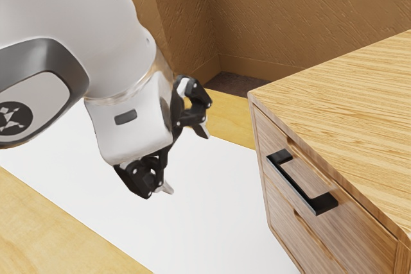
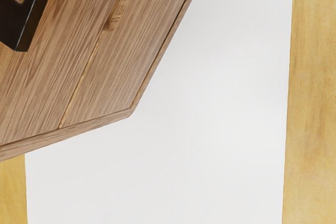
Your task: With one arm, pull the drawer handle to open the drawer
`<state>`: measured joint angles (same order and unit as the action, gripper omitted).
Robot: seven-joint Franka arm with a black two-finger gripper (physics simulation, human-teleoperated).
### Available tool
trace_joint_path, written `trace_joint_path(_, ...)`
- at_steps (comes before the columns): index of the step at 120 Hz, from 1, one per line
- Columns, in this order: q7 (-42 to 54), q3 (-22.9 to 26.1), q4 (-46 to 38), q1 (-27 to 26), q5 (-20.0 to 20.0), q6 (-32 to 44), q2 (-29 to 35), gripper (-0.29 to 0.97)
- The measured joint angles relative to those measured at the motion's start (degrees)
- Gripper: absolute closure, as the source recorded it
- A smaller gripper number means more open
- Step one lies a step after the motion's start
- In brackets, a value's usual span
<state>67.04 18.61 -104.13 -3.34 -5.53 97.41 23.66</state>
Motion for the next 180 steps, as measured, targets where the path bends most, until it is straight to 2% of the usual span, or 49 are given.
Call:
trace_joint_path(9, 4.2, 0.5, -0.4, 0.0, 1.7, 1.4, -0.1, 0.0)
trace_joint_path(26, 15.0, 0.3, -4.4, 1.4, 12.3, 8.0, 0.0, 0.0)
trace_joint_path(41, 22.5, 0.3, -6.6, 1.7, 16.2, 12.3, 1.9, 0.01)
trace_joint_path(55, 27.2, 1.6, -14.5, 1.7, 17.3, 20.1, 6.7, 0.01)
trace_joint_path(71, 30.3, 3.1, -16.5, 1.7, 17.7, 26.9, 8.1, 0.01)
trace_joint_path(97, 32.8, 3.4, -19.8, 1.8, 18.1, 26.2, 16.6, 0.02)
trace_joint_path(117, 33.8, 3.4, -19.8, 2.8, 19.0, 26.5, 14.3, 0.18)
trace_joint_path(130, 34.3, 3.7, -19.3, 3.1, 21.1, 27.6, 12.9, 0.25)
trace_joint_path(162, 35.3, 6.4, -18.1, 6.0, 25.9, 30.3, 10.9, 0.31)
trace_joint_path(180, 35.6, 6.5, -16.0, 6.6, 27.4, 31.7, 7.3, 0.32)
